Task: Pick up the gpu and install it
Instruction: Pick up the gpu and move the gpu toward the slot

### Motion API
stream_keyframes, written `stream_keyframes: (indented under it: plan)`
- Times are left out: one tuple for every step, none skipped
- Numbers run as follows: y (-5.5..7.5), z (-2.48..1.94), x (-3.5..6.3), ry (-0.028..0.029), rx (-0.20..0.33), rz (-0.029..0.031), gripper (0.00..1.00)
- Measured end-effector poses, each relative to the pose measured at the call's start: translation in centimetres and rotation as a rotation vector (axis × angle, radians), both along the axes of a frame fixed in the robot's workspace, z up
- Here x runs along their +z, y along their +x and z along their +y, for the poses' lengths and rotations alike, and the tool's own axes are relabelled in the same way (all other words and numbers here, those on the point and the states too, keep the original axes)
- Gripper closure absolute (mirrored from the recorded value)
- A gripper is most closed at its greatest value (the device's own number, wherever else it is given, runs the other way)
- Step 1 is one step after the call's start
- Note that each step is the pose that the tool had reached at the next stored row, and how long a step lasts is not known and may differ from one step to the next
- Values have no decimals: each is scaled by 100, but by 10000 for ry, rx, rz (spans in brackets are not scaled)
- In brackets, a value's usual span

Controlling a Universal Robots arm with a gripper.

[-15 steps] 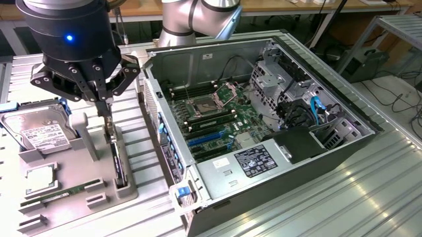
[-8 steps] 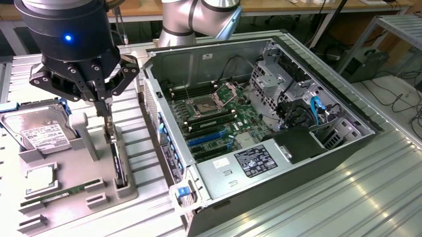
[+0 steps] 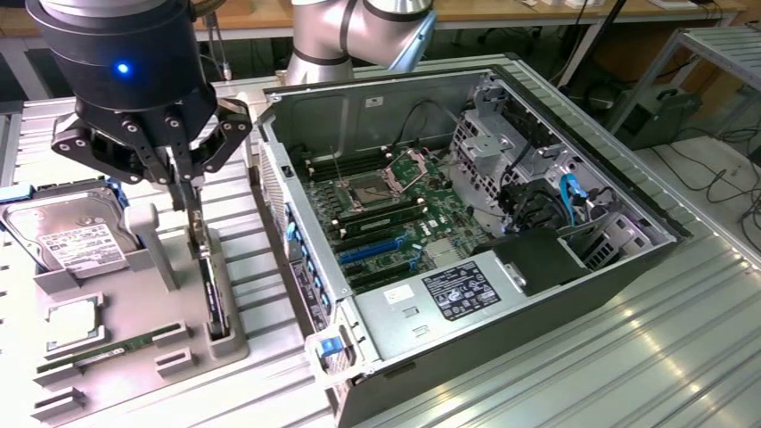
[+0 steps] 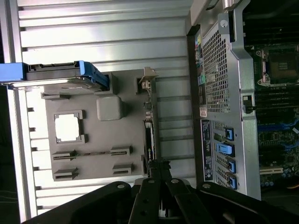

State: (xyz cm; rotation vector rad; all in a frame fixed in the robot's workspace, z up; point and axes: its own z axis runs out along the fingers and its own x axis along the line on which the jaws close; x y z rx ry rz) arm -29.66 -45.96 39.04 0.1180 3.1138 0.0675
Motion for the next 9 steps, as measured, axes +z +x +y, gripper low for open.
stream_keyframes:
  plan:
    - [0,0,0,1,0,0,83]
    - [0,0,0,0,0,0,83]
    - [0,0,0,0,0,0,76]
    - [0,0,0,0,0,0,70]
    - [0,0,0,0,0,1,64]
    - [0,0,0,0,0,0,58]
    - [0,0,0,1,0,0,52]
    - [0,0,0,1,0,0,46]
    - [0,1,-1,1,5,-1,40]
